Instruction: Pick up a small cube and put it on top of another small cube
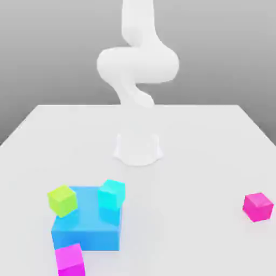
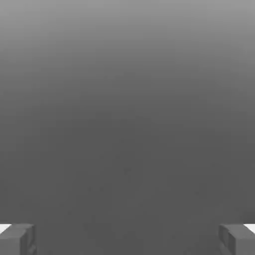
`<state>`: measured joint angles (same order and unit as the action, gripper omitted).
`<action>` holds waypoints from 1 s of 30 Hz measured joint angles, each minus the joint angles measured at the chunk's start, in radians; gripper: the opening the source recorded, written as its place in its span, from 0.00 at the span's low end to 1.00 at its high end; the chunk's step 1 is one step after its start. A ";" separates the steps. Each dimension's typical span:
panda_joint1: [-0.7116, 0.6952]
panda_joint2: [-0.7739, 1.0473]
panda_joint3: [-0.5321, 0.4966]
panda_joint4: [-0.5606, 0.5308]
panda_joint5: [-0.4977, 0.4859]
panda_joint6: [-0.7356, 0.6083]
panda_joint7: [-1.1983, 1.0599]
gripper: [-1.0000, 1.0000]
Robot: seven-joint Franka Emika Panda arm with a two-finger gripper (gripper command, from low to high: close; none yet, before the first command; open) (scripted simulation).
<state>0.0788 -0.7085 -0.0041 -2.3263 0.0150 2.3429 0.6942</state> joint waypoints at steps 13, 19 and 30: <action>0.351 0.478 0.056 -0.137 0.071 0.222 -0.547 0.50; 0.484 0.695 0.132 -0.200 0.038 0.327 -0.749 0.50; 0.620 1.083 0.094 -0.218 -0.163 0.573 -0.803 0.00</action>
<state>0.6990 0.3742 0.0904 -2.5446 -0.1479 2.9154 -0.1089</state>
